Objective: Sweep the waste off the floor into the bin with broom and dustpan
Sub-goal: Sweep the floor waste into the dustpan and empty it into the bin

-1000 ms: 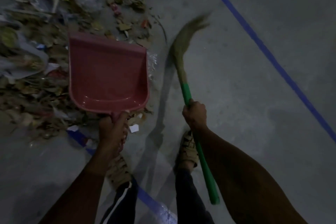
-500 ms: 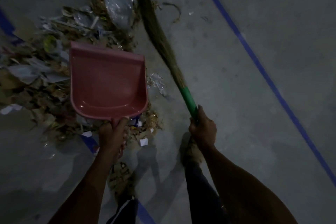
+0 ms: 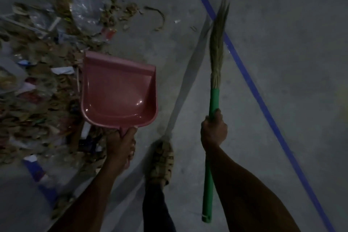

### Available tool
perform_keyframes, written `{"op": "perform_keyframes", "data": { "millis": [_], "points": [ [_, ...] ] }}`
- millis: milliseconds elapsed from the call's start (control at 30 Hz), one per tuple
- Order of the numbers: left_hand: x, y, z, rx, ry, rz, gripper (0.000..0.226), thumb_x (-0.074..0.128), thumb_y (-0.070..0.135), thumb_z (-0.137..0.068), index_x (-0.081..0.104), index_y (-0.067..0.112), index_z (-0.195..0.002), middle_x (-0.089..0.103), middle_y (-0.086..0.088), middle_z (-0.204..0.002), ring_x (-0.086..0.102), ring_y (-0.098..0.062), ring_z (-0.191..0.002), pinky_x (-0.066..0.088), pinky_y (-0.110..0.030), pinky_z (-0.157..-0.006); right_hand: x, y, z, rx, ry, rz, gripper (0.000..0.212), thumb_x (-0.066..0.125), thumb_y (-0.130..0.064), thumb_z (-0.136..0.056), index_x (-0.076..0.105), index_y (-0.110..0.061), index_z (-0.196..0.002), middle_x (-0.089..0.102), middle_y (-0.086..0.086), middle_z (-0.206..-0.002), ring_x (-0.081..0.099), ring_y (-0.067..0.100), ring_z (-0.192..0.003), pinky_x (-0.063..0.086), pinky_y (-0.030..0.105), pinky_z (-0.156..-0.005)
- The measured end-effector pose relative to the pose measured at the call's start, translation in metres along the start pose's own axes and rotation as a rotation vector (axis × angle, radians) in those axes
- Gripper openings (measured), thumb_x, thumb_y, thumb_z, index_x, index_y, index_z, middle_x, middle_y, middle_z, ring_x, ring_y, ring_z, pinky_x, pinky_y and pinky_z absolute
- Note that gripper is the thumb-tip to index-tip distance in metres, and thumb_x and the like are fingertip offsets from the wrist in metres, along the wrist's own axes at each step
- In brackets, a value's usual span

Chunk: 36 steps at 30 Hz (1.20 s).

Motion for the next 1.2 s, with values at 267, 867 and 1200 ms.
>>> {"op": "perform_keyframes", "data": {
  "millis": [267, 867, 1200],
  "points": [
    [0.121, 0.038, -0.023, -0.056, -0.041, 0.035, 0.034, 0.071, 0.026, -0.092, 0.048, 0.016, -0.069, 0.045, -0.005, -0.053, 0.036, -0.012, -0.033, 0.027, -0.018, -0.037, 0.01, -0.019, -0.144, -0.005, -0.149, 0.098, 0.026, 0.061, -0.026, -0.092, 0.056, -0.014, -0.114, 0.067, 0.009, -0.095, 0.065, 0.027, -0.08, 0.057, 0.039, -0.067],
    [0.071, 0.025, -0.046, -0.107, 0.147, 0.137, 0.028, 0.065, 0.025, -0.096, 0.05, 0.019, -0.073, 0.044, 0.003, -0.047, 0.035, -0.008, -0.03, 0.028, -0.015, -0.035, 0.074, -0.061, -0.068, -0.785, -0.55, 0.274, 0.048, 0.058, -0.028, -0.095, 0.048, -0.014, -0.139, 0.064, 0.011, -0.109, 0.063, 0.034, -0.085, 0.037, 0.032, -0.062],
    [-0.001, 0.022, -0.004, -0.063, 0.155, 0.149, 0.034, 0.068, 0.027, -0.094, 0.048, 0.017, -0.069, 0.044, 0.0, -0.047, 0.036, -0.013, -0.032, 0.029, -0.019, -0.04, 0.013, -0.064, -0.014, -0.817, -0.375, -0.004, 0.046, 0.07, -0.022, -0.077, 0.061, -0.013, -0.121, 0.068, 0.006, -0.081, 0.061, 0.028, -0.055, 0.049, 0.033, -0.048]
  ]
}}
Point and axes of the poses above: each hand's wrist, its own z-axis away from the middle knuckle, its own x-axis out of the palm, y = z × x, the point moved 4 cm from there along -z, towards the middle knuckle
